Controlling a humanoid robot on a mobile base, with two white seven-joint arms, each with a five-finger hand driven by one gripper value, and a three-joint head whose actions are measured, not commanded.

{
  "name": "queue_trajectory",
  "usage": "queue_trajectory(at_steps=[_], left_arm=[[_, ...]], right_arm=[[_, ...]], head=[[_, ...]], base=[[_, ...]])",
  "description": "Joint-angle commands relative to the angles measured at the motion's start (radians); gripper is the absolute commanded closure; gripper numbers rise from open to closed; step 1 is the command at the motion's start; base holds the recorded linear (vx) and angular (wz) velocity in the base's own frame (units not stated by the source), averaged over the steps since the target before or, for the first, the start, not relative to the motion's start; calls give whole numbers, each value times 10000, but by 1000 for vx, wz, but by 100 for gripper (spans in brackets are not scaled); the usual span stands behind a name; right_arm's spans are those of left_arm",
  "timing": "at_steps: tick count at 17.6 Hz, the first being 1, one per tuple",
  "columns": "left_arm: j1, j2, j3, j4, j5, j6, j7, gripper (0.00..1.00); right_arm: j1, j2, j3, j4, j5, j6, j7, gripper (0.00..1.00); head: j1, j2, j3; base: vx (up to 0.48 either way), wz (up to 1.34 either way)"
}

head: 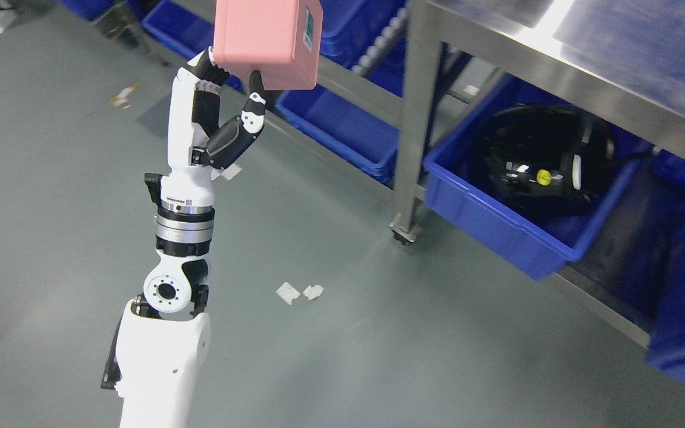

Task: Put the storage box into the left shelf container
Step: 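Lift the pink box off the table with the left hand, then hold the pink box up in the left hand while turning toward the shelf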

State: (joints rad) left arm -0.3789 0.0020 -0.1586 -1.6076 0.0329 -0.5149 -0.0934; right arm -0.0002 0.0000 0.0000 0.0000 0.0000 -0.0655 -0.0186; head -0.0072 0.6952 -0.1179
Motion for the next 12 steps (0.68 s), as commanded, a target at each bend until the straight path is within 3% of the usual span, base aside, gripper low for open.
queue_trajectory(at_steps=[1,5,12], left_arm=[[1194,154,-377,-629,391,-127,14,97],[1793,154,-362,-629,468,-311,-17,97],[2653,154,-469,-629,744,-327,-48,97]], right_arm=[[-59,-174,-30,-174,-15,11,63,0],[-59,-174,-30,-174,-15,11,63,0],[-59,-174,-30,-174,-15,11,48,0]], head=[[0,0,0],[0,2,0],[0,3,0]], base=[[18,1219],[60,1111],[206,974]])
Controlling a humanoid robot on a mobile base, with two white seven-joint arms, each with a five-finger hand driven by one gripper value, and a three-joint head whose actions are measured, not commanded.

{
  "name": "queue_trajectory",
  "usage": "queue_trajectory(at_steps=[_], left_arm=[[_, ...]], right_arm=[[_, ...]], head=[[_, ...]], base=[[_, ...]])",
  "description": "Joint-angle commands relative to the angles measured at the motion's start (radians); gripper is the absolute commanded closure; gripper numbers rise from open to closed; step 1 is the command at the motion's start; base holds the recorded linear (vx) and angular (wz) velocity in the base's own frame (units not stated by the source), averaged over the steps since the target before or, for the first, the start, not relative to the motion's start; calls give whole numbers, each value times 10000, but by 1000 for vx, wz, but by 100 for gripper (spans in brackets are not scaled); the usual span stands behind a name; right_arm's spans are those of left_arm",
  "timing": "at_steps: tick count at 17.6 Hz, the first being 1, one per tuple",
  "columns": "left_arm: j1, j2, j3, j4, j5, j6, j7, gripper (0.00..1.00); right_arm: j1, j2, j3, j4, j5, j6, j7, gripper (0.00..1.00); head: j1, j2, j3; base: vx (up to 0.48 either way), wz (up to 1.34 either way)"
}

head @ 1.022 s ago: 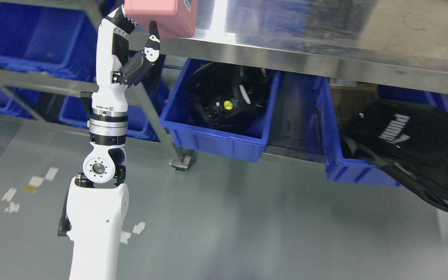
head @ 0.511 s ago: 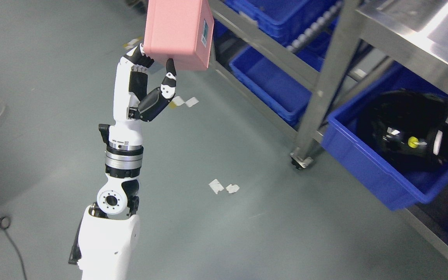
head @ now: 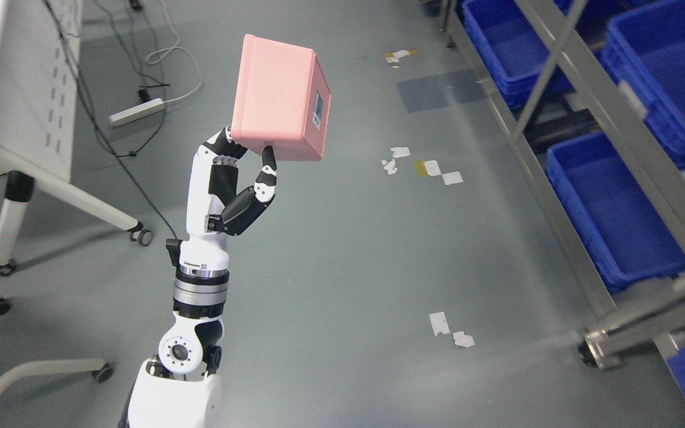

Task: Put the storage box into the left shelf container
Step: 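Hold the pink box up in the left hand while turning toward the shelf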

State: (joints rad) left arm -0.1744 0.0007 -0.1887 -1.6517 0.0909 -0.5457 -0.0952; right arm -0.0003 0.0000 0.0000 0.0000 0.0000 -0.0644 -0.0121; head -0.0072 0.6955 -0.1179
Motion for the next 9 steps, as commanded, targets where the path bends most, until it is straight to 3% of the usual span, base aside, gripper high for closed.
queue_trajectory(at_steps=[1,5,9], left_arm=[[639,167,-199,-188,165,-20,-29,97],[685,167,-292,-173,180,-20,-75,97],[838,167,-567,-66,333,-20,-75,97]], right_arm=[[-58,-175,-30,-174,-16,0,-17,0],[-58,-175,-30,-174,-16,0,-17,0],[-58,-175,-30,-174,-16,0,-2,0]], head=[[0,0,0],[0,0,0],[0,1,0]], base=[[237,809],[292,605],[323,242]])
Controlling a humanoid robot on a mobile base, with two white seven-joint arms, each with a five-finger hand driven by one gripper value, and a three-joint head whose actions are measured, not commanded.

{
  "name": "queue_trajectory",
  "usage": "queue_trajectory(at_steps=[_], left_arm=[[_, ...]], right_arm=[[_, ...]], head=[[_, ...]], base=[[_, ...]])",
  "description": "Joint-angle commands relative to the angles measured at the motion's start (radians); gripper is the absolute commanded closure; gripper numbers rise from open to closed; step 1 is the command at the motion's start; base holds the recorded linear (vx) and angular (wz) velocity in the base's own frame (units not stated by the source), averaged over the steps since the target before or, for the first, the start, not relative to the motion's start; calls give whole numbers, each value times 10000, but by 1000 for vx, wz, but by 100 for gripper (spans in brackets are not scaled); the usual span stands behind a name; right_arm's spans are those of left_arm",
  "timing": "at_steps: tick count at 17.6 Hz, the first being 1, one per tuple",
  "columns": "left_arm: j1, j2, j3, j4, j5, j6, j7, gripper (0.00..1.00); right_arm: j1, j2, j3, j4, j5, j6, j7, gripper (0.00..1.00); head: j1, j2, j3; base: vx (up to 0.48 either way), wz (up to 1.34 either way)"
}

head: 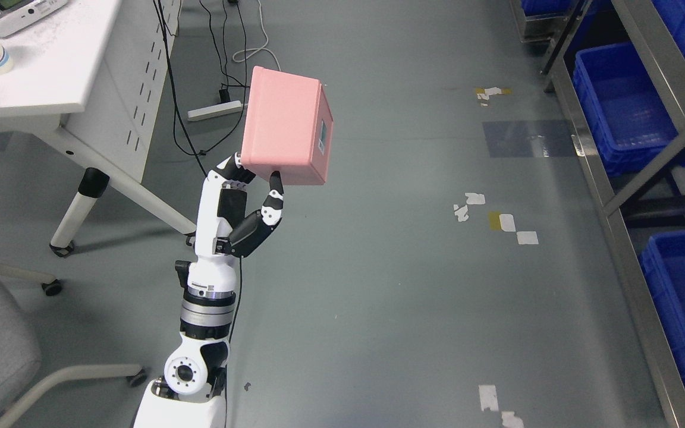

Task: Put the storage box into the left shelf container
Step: 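Hold the pink box up in the left hand while turning toward the shelf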

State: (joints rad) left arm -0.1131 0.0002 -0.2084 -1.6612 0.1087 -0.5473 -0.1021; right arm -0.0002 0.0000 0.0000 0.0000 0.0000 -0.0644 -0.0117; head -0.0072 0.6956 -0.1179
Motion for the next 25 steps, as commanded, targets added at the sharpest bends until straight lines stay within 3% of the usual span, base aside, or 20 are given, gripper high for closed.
queue_trajectory(at_steps=[1,25], left_arm=[[226,173,-446,45,156,-3,-7,97],[241,173,-1597,628,263,-156,-804,95]], right_arm=[[-60,-175,-31,-175,-16,-1,-21,0],[-60,-175,-31,-175,-16,-1,-21,0]], head=[[0,0,0],[0,0,0]], base=[[322,131],[418,16]])
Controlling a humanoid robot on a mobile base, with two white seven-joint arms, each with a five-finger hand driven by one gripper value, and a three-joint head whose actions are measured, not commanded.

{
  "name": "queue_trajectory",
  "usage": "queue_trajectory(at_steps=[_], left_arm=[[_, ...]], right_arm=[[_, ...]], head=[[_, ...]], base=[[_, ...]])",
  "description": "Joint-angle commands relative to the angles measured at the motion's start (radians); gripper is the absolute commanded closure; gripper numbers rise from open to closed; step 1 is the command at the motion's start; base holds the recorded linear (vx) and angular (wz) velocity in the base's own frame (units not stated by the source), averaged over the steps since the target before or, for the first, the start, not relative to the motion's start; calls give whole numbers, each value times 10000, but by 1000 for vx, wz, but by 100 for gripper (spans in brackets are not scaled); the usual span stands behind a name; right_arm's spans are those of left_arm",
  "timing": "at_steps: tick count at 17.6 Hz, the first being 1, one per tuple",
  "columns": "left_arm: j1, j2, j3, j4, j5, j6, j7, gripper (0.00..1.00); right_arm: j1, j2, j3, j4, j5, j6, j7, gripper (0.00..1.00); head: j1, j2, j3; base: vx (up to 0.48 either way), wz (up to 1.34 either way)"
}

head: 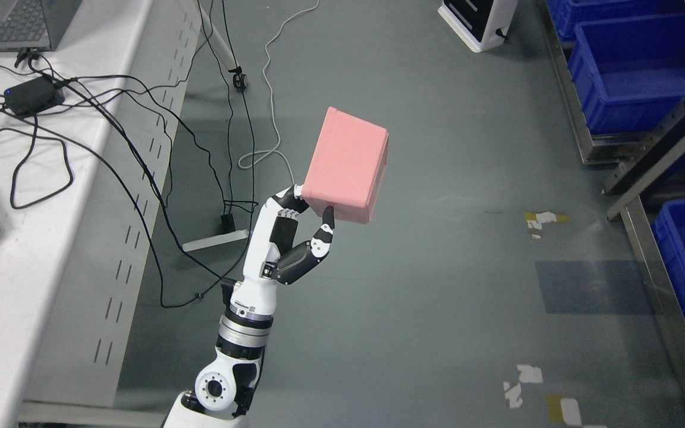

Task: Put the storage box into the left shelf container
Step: 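Hold the pink box up in the left hand while turning toward the shelf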

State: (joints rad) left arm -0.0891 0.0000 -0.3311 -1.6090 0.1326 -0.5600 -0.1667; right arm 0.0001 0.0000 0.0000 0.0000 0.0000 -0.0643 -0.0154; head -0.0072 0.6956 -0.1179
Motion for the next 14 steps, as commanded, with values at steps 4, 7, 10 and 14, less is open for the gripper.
queue_trajectory(at_steps=[4,7,10,14], left_arm=[[1,174,-370,106,23,-106,-205,94],[1,174,-401,106,23,-106,-343,94],[1,174,-524,106,23,-106,-343,94],[123,174,-691,106,23,-137,-343,94]], right_arm=[[-62,-175,-30,-174,-16,-1,16,0],[-62,-175,-30,-174,-16,-1,31,0],[-62,-175,-30,-174,-16,-1,31,0],[-62,-175,-30,-174,-16,-1,31,0]], head=[[0,0,0],[0,0,0],[0,0,0],[0,0,0]], base=[[396,90],[357,-107],[374,-623],[319,-1136]])
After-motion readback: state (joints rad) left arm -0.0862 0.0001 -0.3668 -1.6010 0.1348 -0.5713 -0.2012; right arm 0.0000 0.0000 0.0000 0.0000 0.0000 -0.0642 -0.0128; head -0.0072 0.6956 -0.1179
